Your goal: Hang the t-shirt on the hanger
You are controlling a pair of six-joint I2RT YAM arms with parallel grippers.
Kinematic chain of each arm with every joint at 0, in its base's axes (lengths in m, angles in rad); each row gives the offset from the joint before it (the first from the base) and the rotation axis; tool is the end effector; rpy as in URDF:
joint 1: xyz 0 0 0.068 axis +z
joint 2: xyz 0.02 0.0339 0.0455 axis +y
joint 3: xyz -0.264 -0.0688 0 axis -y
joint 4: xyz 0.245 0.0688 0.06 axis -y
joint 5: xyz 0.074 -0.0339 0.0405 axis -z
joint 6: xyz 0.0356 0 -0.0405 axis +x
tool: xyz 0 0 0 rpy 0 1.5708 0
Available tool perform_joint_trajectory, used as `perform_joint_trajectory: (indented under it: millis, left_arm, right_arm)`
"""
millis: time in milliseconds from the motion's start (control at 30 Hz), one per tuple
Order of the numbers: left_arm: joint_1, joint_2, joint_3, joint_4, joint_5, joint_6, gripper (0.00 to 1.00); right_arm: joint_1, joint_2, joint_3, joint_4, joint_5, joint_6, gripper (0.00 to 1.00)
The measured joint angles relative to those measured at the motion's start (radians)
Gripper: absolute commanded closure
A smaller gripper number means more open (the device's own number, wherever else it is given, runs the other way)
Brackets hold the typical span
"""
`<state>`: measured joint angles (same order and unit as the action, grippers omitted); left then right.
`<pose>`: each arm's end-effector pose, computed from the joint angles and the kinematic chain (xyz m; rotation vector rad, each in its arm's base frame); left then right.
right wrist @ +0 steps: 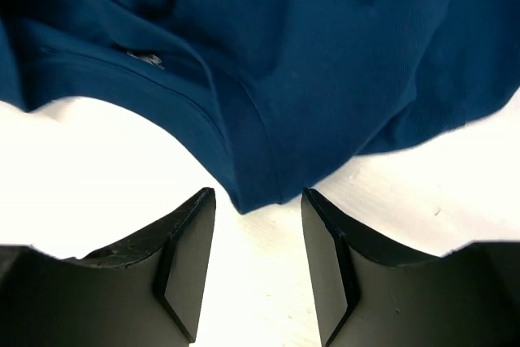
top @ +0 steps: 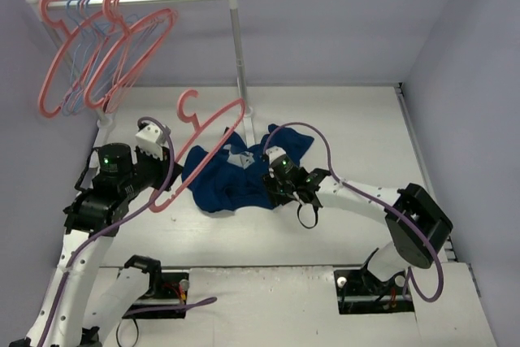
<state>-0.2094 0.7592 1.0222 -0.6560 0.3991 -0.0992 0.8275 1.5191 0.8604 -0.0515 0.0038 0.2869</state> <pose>0.1420 -0.0443 0.3760 0.3724 1.9428 -0.5930 0.2166 0.2355 0.2032 -0.6251 2.2638 0.5662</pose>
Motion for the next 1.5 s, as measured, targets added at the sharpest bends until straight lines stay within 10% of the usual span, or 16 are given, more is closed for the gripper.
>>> perform_joint_trajectory:
  millis: [467,767,1500]
  left_arm:
    - [-0.033,0.073,-0.018,-0.006,0.012,0.018,1.00]
    - [-0.048,0.081,-0.018,-0.006,0.032,0.025,1.00]
    - [-0.141,0.043,-0.073,0.033,0.149,0.142,1.00]
  right_arm:
    - [0.018,0.050,-0.027,0.057,0.042,0.028,0.62]
    - [0.018,0.081,-0.027,0.071,0.081,0.029,1.00]
    - [-0.304,0.079,0.220,0.004,-0.067,-0.117,0.98]
